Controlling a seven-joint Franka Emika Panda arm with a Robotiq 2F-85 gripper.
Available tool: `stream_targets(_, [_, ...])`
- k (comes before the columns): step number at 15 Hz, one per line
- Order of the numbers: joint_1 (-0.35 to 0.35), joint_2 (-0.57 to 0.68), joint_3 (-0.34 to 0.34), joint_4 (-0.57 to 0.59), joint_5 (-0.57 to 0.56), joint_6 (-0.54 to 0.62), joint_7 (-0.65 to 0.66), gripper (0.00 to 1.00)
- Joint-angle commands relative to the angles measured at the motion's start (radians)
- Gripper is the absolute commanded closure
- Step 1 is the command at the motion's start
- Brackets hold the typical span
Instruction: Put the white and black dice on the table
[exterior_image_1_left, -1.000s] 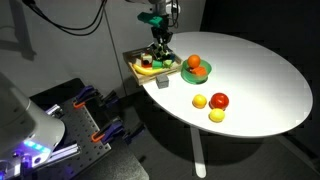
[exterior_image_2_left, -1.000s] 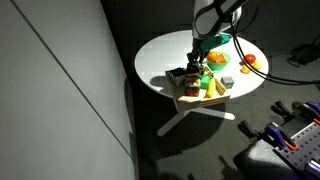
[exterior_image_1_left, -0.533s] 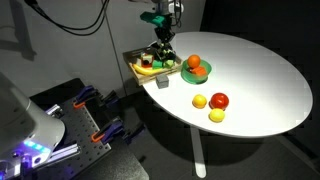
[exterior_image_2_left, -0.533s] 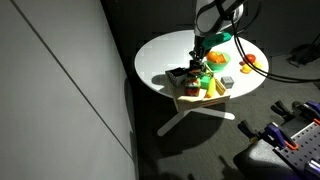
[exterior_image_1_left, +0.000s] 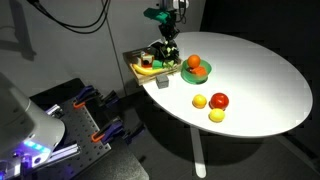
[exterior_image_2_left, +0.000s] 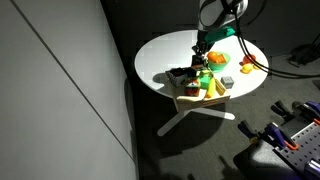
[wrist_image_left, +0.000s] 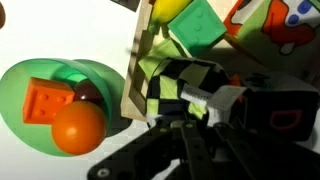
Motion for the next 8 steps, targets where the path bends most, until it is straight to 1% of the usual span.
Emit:
stream_targets(1, [-0.024,-0.043,0.009,-0.019,0.003,-0.028,-0.007,0.95])
stream_targets(8, [-0.056,-0.085,0.012,-0.037,0.014,-0.071,-0.023,0.95])
